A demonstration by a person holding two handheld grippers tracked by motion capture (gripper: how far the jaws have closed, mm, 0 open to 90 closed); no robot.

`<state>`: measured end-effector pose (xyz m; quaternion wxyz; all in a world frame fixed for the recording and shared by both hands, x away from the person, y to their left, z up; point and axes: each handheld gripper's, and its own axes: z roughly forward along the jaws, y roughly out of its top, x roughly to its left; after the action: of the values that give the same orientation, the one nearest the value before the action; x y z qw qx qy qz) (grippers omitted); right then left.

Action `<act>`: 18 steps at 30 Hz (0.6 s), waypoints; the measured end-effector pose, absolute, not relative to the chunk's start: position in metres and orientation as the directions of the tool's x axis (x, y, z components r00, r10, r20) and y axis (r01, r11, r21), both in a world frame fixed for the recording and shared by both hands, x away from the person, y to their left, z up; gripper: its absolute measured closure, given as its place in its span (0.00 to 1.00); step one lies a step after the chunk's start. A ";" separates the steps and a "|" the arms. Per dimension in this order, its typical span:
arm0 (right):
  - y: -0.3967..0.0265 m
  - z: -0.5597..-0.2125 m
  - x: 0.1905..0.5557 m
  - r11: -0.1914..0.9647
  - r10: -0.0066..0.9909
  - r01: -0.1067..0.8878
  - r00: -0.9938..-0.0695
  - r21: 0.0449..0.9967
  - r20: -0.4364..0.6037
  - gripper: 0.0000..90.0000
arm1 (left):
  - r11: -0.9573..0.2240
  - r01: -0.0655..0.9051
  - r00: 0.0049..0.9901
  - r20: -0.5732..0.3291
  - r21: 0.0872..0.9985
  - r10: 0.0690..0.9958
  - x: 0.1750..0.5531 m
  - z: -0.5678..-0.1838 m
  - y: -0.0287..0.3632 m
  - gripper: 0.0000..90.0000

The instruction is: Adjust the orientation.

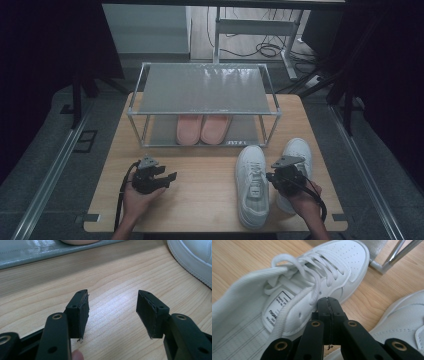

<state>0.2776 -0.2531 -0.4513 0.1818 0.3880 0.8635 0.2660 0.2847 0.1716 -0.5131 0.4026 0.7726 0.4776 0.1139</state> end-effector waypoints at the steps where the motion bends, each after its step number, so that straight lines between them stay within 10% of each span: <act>1: -0.252 -0.452 0.278 0.564 0.767 0.575 -0.631 0.593 -0.119 1.00 | -0.222 0.646 0.519 -0.206 0.731 0.830 0.285 -0.513 0.172 0.49; 18: -0.242 -0.457 0.283 0.617 0.741 0.578 -0.655 0.535 -0.147 1.00 | -0.214 0.644 0.516 -0.210 0.735 0.831 0.284 -0.512 0.173 0.49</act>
<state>0.2829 -0.2419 -0.4569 0.1798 0.3743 0.8809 0.2272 0.2843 0.1730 -0.5118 0.4051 0.7705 0.4785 0.1153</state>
